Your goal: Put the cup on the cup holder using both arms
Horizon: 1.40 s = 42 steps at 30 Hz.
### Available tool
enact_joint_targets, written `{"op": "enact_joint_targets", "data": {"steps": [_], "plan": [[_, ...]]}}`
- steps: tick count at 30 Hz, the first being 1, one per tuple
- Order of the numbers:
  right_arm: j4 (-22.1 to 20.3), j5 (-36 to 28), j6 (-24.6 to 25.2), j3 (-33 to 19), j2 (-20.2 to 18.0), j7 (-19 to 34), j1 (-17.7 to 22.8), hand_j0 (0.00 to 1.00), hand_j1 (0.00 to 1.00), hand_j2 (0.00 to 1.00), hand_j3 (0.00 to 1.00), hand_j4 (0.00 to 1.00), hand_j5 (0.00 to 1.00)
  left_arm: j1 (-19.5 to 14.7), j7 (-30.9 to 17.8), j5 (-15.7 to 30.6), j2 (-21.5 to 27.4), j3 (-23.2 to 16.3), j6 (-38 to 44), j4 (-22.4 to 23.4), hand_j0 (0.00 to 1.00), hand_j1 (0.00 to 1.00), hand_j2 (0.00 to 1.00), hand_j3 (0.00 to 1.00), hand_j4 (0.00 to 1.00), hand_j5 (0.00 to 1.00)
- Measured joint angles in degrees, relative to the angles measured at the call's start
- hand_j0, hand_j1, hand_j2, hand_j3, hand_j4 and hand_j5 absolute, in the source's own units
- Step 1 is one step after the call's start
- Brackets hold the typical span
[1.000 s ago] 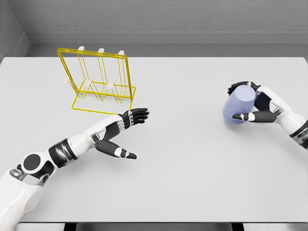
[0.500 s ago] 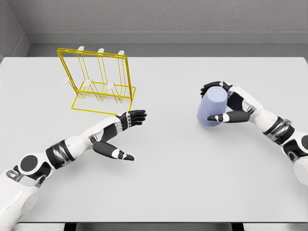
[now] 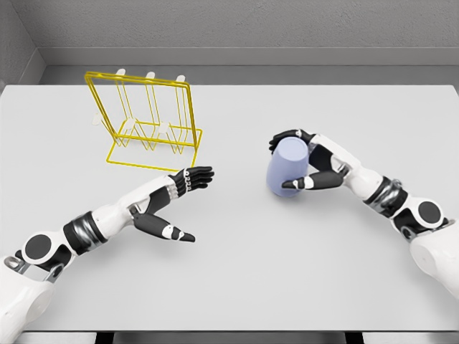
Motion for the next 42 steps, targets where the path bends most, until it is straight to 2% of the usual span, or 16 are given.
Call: {"op": "enact_joint_targets", "data": {"steps": [10,24,26,28,36,38,42], "plan": [[0.3,1.05,0.06,3.37,2.71,0.0,-0.7,0.72,0.72,0.72,0.72,0.72,0.72,0.0,0.0,0.44,0.01,0.04,-0.01,0.01,1.0,1.0,1.0,1.0,1.0,1.0],[1.27,1.55,0.45,4.67,3.8,0.0,-0.7,0.77,0.77,0.77,0.77,0.77,0.77,-0.44,0.0,0.35,-0.1,0.17,-1.25,0.44,1.0,1.0,1.0,1.0,1.0,1.0],[1.36,1.57,0.46,4.71,3.92,0.0,-0.7,0.8,0.8,0.8,0.8,0.8,0.8,-0.44,0.0,0.38,-0.12,0.22,-1.25,0.48,1.0,1.0,1.0,1.0,1.0,1.0],[1.59,2.28,0.47,4.75,3.97,0.01,-0.7,0.87,0.87,0.87,0.87,0.87,0.87,-0.44,0.0,0.42,-0.33,0.29,-1.2,0.52,1.0,1.0,1.0,1.0,1.0,1.0],[2.04,3.48,0.55,4.85,4.19,0.01,-0.79,0.94,0.94,0.94,0.94,0.94,0.94,-0.44,0.0,0.58,-0.83,0.47,-1.14,0.63,1.0,1.0,1.0,1.0,1.0,1.0],[2.21,3.85,0.56,4.87,4.33,0.01,-0.79,1.0,1.0,1.0,1.0,1.0,1.0,-0.44,0.0,0.59,-0.95,0.48,-1.14,0.67,1.0,1.0,1.0,1.0,1.0,1.0],[2.63,4.88,0.55,4.89,4.34,0.01,-1.14,1.0,1.0,1.0,1.0,1.0,1.0,-0.44,0.0,0.6,-1.09,0.48,-1.13,0.67,1.0,1.0,1.0,1.0,1.0,1.0]]}}
